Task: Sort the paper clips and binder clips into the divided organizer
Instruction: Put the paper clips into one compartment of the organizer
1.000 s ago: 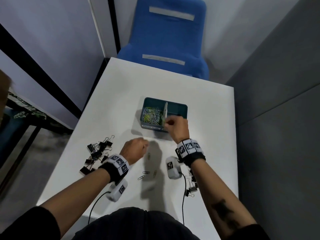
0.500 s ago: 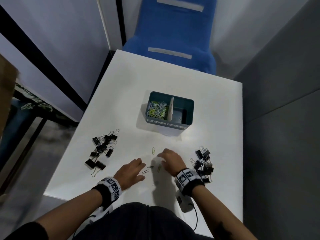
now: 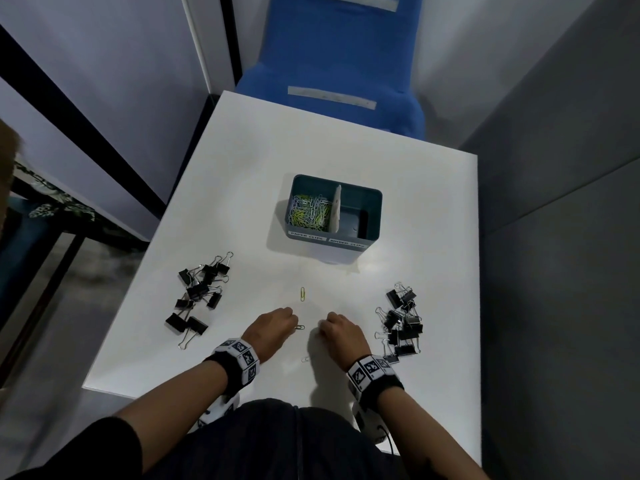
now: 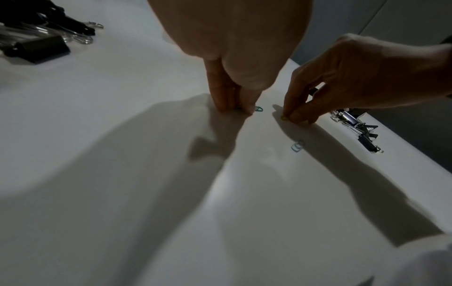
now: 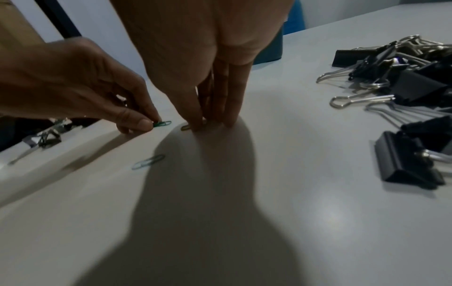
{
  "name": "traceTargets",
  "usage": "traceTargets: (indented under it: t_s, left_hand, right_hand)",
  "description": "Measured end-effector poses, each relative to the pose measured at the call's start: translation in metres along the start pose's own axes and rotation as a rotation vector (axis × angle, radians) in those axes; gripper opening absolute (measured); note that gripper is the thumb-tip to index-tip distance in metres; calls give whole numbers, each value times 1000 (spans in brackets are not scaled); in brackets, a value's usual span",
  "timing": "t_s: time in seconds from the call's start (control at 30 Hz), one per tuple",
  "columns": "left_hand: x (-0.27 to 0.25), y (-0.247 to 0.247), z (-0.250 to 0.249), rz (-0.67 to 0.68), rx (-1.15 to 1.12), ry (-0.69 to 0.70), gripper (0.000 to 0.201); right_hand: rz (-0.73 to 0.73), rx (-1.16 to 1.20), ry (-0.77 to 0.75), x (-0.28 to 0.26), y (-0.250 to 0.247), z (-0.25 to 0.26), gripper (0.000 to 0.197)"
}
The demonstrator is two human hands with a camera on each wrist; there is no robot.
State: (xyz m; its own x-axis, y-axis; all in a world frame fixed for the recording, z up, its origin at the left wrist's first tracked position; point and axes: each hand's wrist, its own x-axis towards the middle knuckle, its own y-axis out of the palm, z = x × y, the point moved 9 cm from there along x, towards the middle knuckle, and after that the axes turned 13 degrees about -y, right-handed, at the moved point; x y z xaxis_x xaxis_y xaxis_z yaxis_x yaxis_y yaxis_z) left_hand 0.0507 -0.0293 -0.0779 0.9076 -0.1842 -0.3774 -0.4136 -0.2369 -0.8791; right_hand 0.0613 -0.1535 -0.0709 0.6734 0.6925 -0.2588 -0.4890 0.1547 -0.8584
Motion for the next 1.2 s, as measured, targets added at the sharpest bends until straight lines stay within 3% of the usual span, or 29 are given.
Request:
traceTargets:
  t_s: [0.17, 0.4, 0.47, 0.6, 0.67, 0.77, 0.8, 0.87, 1.0, 1.2]
  left_hand:
    - [7, -5, -2, 98, -5, -104, 6]
    - [10, -6, -4, 109, -33, -121, 9]
    - [8, -5, -4, 81, -57, -116, 7]
    - [7, -6, -3, 54, -83, -98, 12]
    - [5, -5, -8, 90, 17, -55, 11]
    - [9, 3, -7, 129, 110, -98, 34]
    - [10, 1, -10, 88, 133, -99, 32]
    - [13, -4, -10, 133, 64, -164, 12]
    - [18, 0, -4, 225, 8, -242, 14]
    - [19, -2, -3, 191, 28, -200, 6]
  right_hand:
    - [104, 35, 121, 0, 5, -13, 13]
    - [138, 44, 73, -7, 11, -10, 10]
    - [122, 71, 37, -11, 9, -6, 6]
    - [119, 99, -124, -20, 10, 17, 20]
    - [129, 102, -195, -23, 15, 30, 26]
    - [147, 69, -246, -21, 21, 42, 35]
    - [145, 54, -252, -20, 23, 43, 36]
    - [143, 25, -250, -16, 26, 45, 31]
    - [140, 12, -229, -10, 22, 43, 11]
    - [192, -6, -133, -6, 22, 43, 20]
